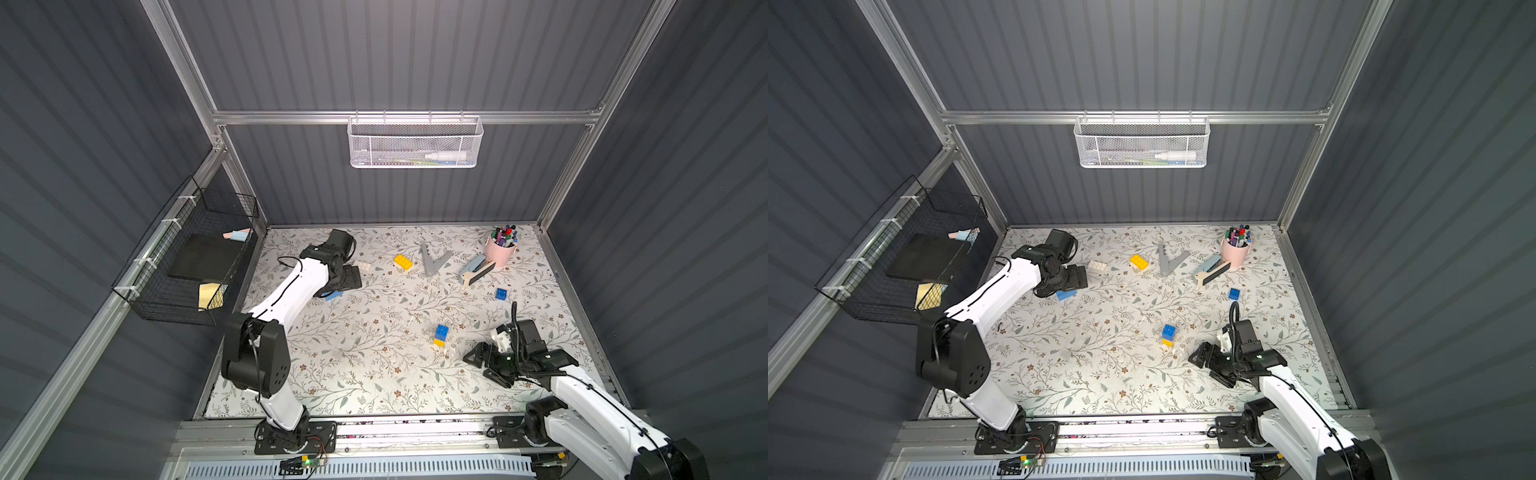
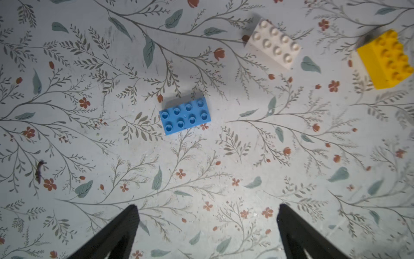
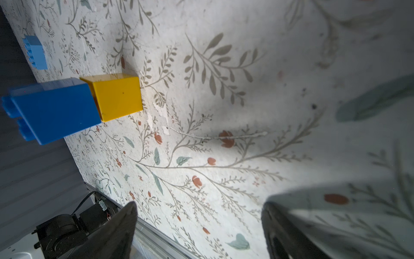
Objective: Assemble a spoon with lego
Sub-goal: Pick up the lego brick from the center of the board.
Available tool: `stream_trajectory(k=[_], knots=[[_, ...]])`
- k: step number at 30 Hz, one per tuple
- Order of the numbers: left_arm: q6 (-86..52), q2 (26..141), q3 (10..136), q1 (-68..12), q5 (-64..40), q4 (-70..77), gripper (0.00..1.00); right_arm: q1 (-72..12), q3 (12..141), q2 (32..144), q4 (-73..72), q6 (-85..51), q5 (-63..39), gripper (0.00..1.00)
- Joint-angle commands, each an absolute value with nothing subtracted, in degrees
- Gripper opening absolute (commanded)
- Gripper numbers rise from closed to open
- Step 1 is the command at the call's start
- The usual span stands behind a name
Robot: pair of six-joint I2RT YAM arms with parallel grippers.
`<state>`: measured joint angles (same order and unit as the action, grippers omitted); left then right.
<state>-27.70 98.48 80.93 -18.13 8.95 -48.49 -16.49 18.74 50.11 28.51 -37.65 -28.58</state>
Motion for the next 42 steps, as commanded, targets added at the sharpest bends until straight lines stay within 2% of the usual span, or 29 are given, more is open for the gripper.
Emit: stream_trajectory(k=[1, 5, 11, 13, 18, 26, 36, 42], knots=[[-25.0, 101.24, 79.81, -16.42, 7.97, -45.82, 0.99, -16.52, 19.51, 51.18, 29.54, -36.48, -29.13, 0.87], [-26.15, 104.38, 78.49, -13.67, 6.15, -43.11, 0.99, -16.52, 19.51, 52.02, 28.92, -36.26, -29.53, 0.87], [-20.56, 108.0, 79.92, -13.32, 6.47, -44.55, 0.99, -16.52, 19.86, 53.85, 28.1, -35.64, -29.8, 0.87], [-21.41, 107.69, 77.52, -12.79, 8.41, -43.98, 0.99, -16.52, 19.69, 54.46, 27.24, -35.46, -29.46, 0.87], [-24.86, 107.84, 74.71, -11.17, 5.36, -39.81, 0.99, -16.52, 20.39, 56.52, 26.98, -34.86, -29.79, 0.87], [-31.69, 110.73, 77.68, -11.16, 4.08, -36.74, 0.99, -16.52, 20.08, 56.07, 26.88, -34.95, -29.53, 0.87], [-32.84, 115.59, 83.26, -11.08, 5.97, -40.15, 0.99, -16.52, 20.04, 56.25, 26.72, -34.73, -29.62, 0.86], [-32.45, 117.12, 84.93, -10.99, 6.84, -41.31, 0.95, -16.48, 19.95, 56.07, 26.5, -34.74, -30.06, 0.86]])
